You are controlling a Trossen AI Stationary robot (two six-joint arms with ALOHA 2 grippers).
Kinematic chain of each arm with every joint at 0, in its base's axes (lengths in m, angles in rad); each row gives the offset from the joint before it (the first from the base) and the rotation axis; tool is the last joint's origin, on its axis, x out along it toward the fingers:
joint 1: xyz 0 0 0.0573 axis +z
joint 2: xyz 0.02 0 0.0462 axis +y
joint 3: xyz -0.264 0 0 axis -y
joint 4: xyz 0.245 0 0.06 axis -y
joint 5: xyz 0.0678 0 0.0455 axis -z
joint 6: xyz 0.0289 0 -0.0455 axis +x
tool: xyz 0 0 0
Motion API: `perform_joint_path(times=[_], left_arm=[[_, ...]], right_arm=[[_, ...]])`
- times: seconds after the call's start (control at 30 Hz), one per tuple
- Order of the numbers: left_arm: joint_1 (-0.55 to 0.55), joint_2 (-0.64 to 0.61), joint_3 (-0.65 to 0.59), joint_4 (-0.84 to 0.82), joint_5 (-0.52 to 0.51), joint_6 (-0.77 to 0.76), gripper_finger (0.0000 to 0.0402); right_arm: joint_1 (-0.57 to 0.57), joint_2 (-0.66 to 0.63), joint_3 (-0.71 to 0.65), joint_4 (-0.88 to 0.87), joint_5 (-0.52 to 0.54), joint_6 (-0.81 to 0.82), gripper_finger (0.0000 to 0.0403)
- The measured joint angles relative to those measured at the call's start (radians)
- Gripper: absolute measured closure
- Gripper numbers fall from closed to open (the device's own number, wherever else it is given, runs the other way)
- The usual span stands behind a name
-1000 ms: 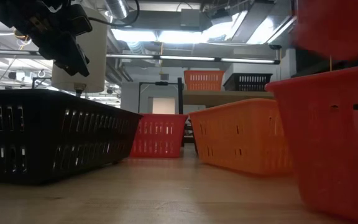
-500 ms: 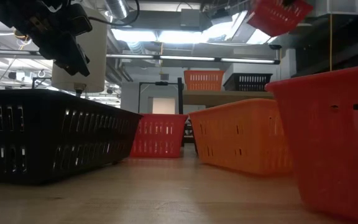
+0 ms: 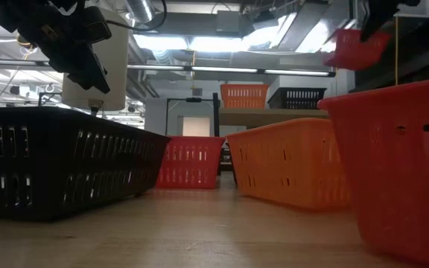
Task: Stack baskets on shelf by color
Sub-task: Put the bottom right red bin on the shelf
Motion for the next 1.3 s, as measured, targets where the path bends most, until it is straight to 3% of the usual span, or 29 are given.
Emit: perform_joint_path(times=[0.13, 0.4, 0.6, 0.7, 0.93, 1.3], left_arm=[[0.000, 0.000, 0.000, 0.000, 0.000, 0.000, 0.0401], [0.000, 0.000, 0.000, 0.000, 0.000, 0.000, 0.0401], [0.000, 0.000, 0.000, 0.000, 0.000, -0.001, 0.0401], [0.000, 0.000, 0.000, 0.000, 0.000, 0.014, 0.0401], [0.000, 0.000, 0.000, 0.000, 0.000, 0.047, 0.0401], [0.000, 0.000, 0.000, 0.000, 0.000, 0.042, 0.0401]], right_arm=[[-0.106, 0.021, -0.051, 0.057, -0.033, -0.105, 0.0401], [-0.355, 0.046, -0.213, 0.241, -0.241, -0.334, 0.0401], [-0.472, 0.055, -0.236, 0.267, -0.327, -0.410, 0.0401], [-0.495, 0.054, -0.236, 0.267, -0.380, -0.460, 0.0401], [-0.504, 0.076, -0.236, 0.272, -0.391, -0.529, 0.0400], [-0.504, 0.104, -0.236, 0.268, -0.374, -0.521, 0.0326]])
